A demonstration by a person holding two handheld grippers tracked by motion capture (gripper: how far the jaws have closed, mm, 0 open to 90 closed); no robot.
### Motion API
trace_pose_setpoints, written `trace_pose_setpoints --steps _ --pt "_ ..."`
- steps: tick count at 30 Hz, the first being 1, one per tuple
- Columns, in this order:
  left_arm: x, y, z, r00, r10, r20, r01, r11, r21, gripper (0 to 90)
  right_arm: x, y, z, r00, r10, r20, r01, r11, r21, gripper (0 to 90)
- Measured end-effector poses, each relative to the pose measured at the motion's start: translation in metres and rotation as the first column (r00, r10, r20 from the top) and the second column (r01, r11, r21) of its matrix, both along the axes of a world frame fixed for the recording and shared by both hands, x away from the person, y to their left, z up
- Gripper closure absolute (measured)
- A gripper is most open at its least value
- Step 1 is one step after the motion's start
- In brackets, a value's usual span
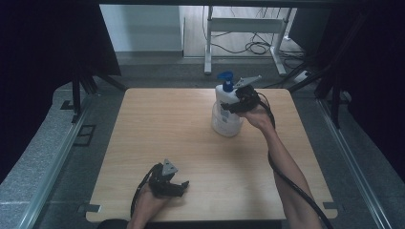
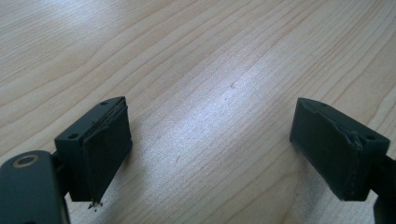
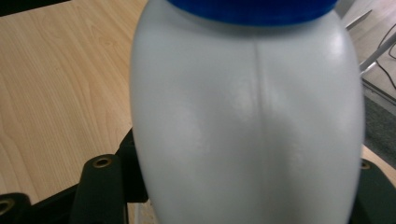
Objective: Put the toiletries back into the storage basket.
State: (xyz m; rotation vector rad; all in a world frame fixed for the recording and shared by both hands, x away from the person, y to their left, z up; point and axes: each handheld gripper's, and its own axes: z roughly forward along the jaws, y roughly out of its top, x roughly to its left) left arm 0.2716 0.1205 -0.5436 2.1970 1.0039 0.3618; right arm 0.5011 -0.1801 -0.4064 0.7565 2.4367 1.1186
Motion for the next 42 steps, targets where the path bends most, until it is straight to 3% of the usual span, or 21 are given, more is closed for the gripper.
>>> trace_pose_setpoints --steps 13,16,20,35,42 --pt "0.0 0.0 0.0 1.0 -0.006 0.001 0.006 1.0 -0.001 12.0 0.004 -0.001 -0.012 0.9996 0.006 -0.028 -0.005 1.0 0.028 37.4" --pt "0.0 0.0 0.0 1.0 -0.006 0.001 0.006 1.0 -0.001 12.1 0.006 -0.003 -0.012 0.9986 -0.02 -0.049 0.021 0.999 0.029 36.5" --pt "0.0 0.0 0.0 1.0 -0.007 0.001 0.007 1.0 -0.001 12.1 0.005 -0.006 -0.013 0.9989 -0.026 -0.039 0.027 0.999 0.033 35.0" --pt "0.0 0.0 0.0 1.0 -0.007 0.001 0.007 1.0 0.0 12.1 -0.001 -0.005 -0.013 0.9992 -0.027 -0.029 0.029 0.997 0.076 13.9" --pt "0.0 0.0 0.0 1.0 -0.007 0.0 0.007 1.0 0.001 12.0 -0.006 -0.002 -0.006 0.9994 -0.034 -0.002 0.034 0.997 0.064 6.9"
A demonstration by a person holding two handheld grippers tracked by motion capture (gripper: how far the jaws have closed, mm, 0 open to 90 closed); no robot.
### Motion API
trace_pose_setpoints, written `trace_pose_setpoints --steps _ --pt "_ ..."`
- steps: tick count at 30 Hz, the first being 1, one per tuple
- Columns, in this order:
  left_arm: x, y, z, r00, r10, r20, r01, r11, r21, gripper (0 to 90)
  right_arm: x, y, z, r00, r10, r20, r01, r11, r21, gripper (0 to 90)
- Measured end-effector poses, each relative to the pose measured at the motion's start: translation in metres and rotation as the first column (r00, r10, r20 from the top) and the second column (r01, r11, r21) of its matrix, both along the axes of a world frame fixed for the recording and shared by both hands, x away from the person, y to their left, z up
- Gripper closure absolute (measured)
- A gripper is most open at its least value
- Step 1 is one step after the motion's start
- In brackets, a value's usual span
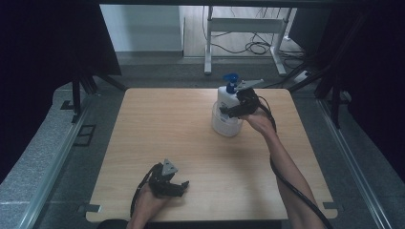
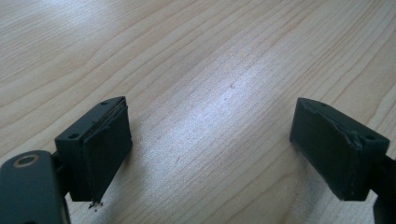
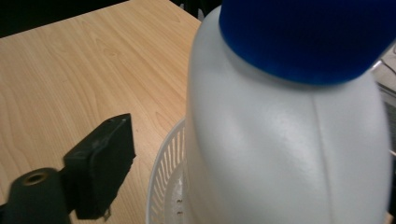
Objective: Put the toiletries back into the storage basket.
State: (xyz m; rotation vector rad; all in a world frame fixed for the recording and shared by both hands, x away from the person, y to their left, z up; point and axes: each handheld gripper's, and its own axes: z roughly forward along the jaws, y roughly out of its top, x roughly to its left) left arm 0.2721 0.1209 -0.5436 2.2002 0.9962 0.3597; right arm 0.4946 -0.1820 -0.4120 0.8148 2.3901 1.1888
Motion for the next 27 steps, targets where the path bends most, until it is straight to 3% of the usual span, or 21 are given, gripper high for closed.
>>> trace_pose_setpoints --steps 1,4,9,27 --pt "0.0 0.0 0.0 1.0 0.001 0.0 -0.001 1.0 -0.002 12.1 -0.001 0.0 0.002 1.0 0.002 0.009 -0.002 1.0 -0.007 2.3" --pt "0.0 0.0 0.0 1.0 0.0 0.0 0.0 1.0 -0.002 12.0 -0.003 0.0 0.005 1.0 -0.004 0.004 0.004 1.0 -0.003 0.0" --pt "0.0 0.0 0.0 1.0 -0.002 -0.003 0.002 1.0 0.003 12.1 -0.01 0.001 0.01 0.9994 -0.01 0.033 0.01 1.0 -0.014 0.0" --pt "0.0 0.0 0.0 1.0 0.001 0.0 -0.001 1.0 0.0 12.1 -0.024 -0.016 0.01 0.9984 -0.035 0.045 0.035 0.999 0.0 0.0"
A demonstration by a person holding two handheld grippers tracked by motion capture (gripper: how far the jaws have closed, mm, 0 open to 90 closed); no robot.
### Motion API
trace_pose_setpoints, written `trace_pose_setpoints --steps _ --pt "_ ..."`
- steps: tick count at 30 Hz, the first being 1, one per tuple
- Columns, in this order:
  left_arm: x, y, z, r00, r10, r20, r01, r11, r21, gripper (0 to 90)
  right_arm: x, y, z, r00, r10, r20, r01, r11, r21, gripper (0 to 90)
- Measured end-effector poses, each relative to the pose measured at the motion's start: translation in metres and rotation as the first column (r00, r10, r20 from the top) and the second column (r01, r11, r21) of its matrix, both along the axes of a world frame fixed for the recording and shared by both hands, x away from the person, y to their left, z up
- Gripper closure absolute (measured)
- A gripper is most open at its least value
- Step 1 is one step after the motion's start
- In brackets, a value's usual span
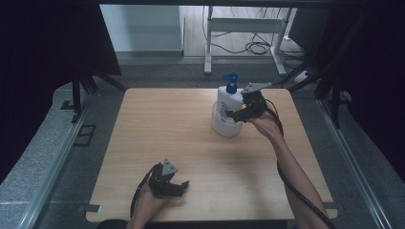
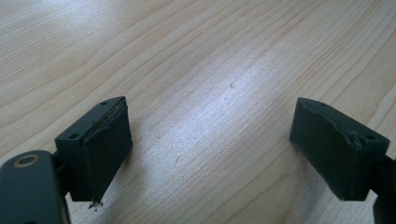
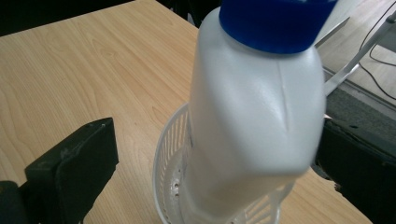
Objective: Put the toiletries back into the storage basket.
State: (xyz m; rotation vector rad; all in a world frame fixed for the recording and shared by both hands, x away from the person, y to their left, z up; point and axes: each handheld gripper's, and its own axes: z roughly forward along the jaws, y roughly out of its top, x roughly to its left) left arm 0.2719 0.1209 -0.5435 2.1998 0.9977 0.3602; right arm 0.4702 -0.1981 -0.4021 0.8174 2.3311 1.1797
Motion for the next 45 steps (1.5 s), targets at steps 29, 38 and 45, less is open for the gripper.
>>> trace_pose_setpoints --steps 29,38,45 --pt "0.0 0.0 0.0 1.0 0.0 0.0 0.0 1.0 -0.003 12.0 -0.044 -0.045 0.0 0.9987 -0.047 0.021 0.047 0.999 -0.001 0.0" --pt "0.0 0.0 0.0 1.0 0.001 0.0 -0.001 1.0 -0.003 12.0 -0.058 -0.06 -0.002 0.9979 -0.062 0.02 0.062 0.998 -0.015 0.0" --pt "0.0 0.0 0.0 1.0 0.003 0.001 -0.003 1.0 -0.007 12.0 -0.073 -0.071 -0.004 0.9976 -0.068 0.015 0.068 0.997 -0.026 0.0"
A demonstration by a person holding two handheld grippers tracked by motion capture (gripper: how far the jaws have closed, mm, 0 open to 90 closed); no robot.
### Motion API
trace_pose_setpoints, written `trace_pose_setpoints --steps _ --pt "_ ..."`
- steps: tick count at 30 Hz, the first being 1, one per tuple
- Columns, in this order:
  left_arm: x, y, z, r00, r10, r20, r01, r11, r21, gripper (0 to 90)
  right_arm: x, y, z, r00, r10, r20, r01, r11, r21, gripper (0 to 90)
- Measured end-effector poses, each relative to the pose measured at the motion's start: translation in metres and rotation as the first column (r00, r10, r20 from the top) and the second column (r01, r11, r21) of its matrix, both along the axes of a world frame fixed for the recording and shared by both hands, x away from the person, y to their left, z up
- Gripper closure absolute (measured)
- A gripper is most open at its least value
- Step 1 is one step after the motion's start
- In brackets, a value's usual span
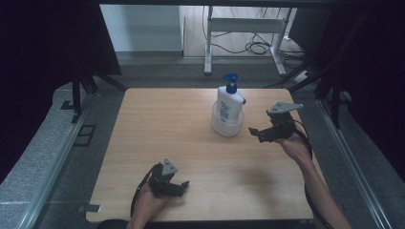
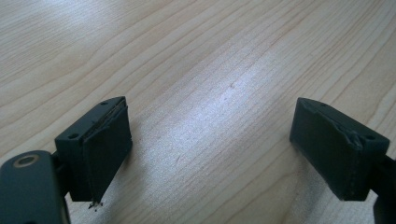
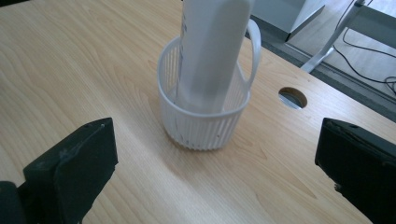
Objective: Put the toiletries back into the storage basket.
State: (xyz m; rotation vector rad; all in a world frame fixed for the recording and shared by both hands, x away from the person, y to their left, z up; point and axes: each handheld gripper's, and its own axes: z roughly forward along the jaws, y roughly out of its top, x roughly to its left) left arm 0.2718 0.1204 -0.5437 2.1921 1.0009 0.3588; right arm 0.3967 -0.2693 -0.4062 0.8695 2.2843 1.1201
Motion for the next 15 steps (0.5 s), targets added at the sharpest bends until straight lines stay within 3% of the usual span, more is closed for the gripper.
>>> trace_pose_setpoints --steps 9,15 --pt "0.0 0.0 0.0 1.0 -0.002 0.001 0.002 1.0 0.002 12.1 -0.02 -0.015 0.003 0.9997 -0.023 -0.002 0.023 1.0 -0.003 0.0" --pt "0.0 0.0 0.0 1.0 -0.001 0.0 0.001 1.0 0.0 12.0 -0.035 -0.026 -0.002 0.9993 -0.033 -0.017 0.033 0.999 0.007 0.0"
